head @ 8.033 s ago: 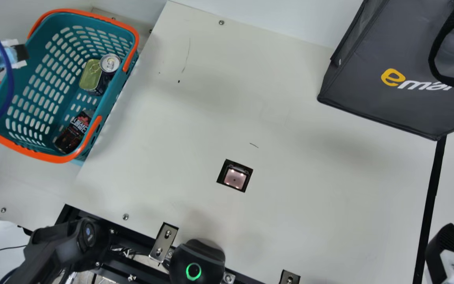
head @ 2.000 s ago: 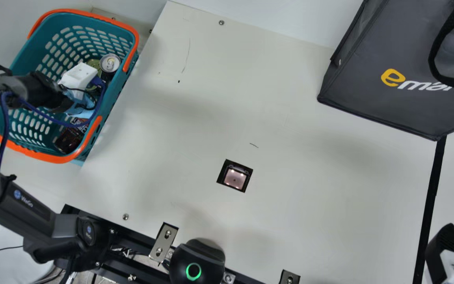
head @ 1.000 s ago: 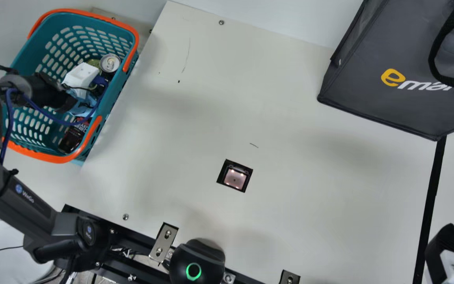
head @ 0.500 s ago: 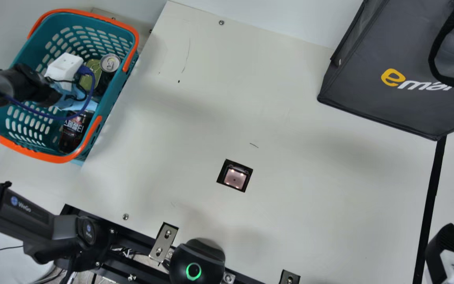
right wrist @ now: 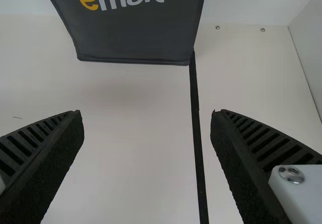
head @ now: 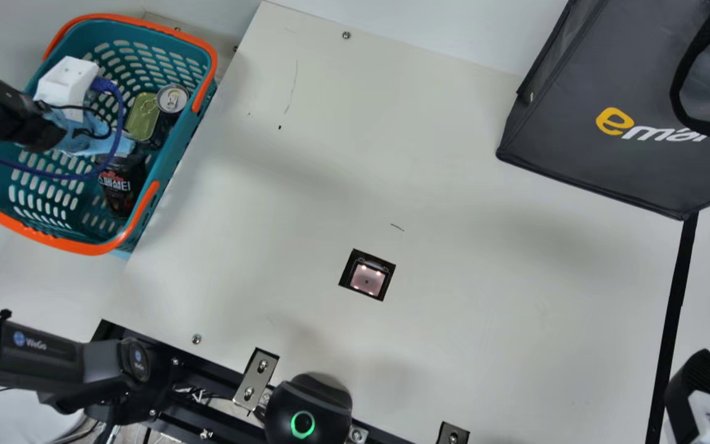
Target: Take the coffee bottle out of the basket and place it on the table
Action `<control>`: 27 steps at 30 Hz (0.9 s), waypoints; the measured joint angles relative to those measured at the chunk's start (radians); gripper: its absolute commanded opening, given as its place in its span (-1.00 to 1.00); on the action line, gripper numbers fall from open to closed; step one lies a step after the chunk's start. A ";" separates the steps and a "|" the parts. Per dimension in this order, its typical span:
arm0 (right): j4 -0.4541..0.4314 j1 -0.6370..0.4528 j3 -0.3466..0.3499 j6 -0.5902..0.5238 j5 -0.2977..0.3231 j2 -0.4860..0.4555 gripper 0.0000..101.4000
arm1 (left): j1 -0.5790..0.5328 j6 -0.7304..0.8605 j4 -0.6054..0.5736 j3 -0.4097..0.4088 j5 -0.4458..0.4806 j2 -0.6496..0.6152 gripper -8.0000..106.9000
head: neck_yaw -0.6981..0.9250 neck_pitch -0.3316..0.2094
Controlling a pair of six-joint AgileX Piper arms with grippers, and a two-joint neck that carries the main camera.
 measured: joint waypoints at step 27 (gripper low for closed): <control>0.000 0.000 0.000 0.000 0.000 0.000 0.79 | 0.044 -0.135 0.000 -0.186 0.302 -0.190 -0.68 | 0.000 0.000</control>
